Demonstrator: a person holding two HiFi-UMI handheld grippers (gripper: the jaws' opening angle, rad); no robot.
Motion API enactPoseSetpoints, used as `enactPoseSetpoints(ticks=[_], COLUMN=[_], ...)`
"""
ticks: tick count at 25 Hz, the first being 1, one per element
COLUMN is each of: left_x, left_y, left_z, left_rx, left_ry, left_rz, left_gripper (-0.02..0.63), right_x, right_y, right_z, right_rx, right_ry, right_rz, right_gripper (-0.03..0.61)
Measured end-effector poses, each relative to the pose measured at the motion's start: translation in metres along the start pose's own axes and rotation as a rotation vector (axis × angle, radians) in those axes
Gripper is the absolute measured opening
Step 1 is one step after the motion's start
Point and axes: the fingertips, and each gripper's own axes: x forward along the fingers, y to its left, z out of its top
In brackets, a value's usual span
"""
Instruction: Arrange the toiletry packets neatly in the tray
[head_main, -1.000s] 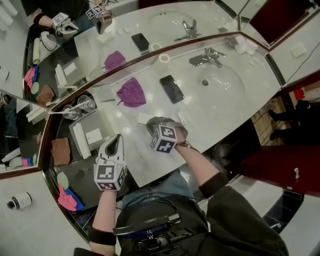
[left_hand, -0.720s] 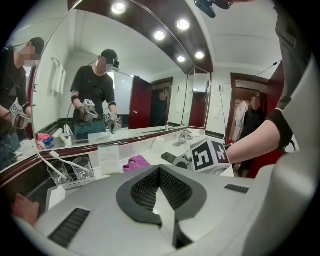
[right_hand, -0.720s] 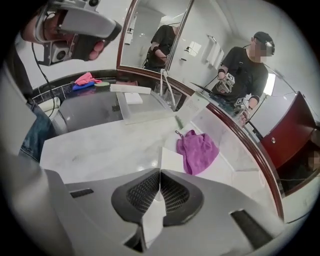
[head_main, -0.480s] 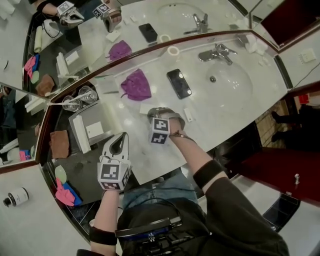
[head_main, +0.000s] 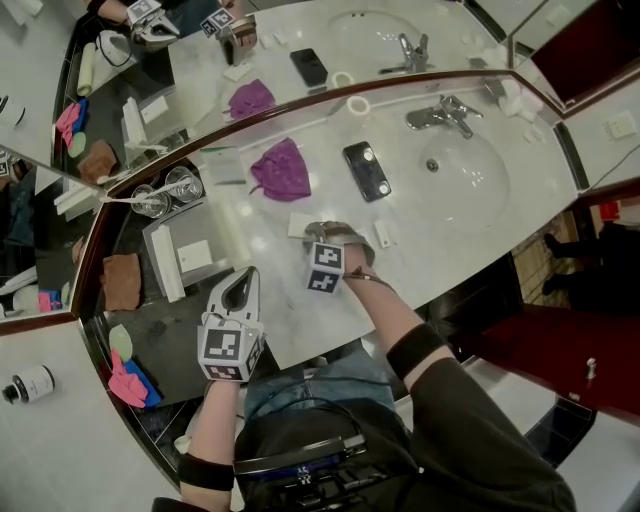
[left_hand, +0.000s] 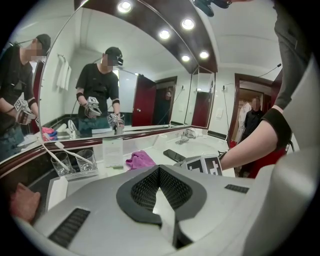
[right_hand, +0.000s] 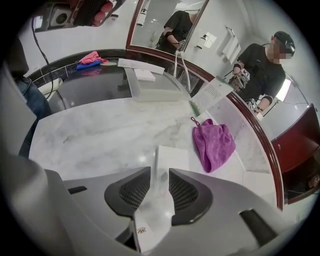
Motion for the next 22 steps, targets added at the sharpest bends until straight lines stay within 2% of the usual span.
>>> enactPoseSetpoints(ticks=[7,9,14,19,22], left_x=[-0.006,-0.011,-0.027,-0.043,-0.052], left_y=[0.001,0.004,0.011,0.022,0.026], left_z=[0.011,0.018,0.037,0.047,0.047], left_rx=[0.009,0.012,0.026,0.031,0.022], left_ry=[-0.023,-0.035,-0.067,-0.094,-0.102], left_rz=[0.006,0.013,0.029,0.060,0.073], left_gripper=[0.000,0.000,0.000,0.000,0.000], right_x=[-0.027,-0.044,-0.102,-0.154,-0.188], right_y=[-0.019,-0.024,-0.046,-0.049,-0.050], right_z=[0.016,0.027,0.060,0.086,0.096], right_rx=[0.041,0.077,0.183,0.304,0.416], right_ry=[-0.059,-0.098,-0.232,-0.381,-0.489], right_rz=[-0.044,-0.049,-0.100,-0.097,-0.083], right_gripper=[0.140,0.100,0.008,0.008,0.008])
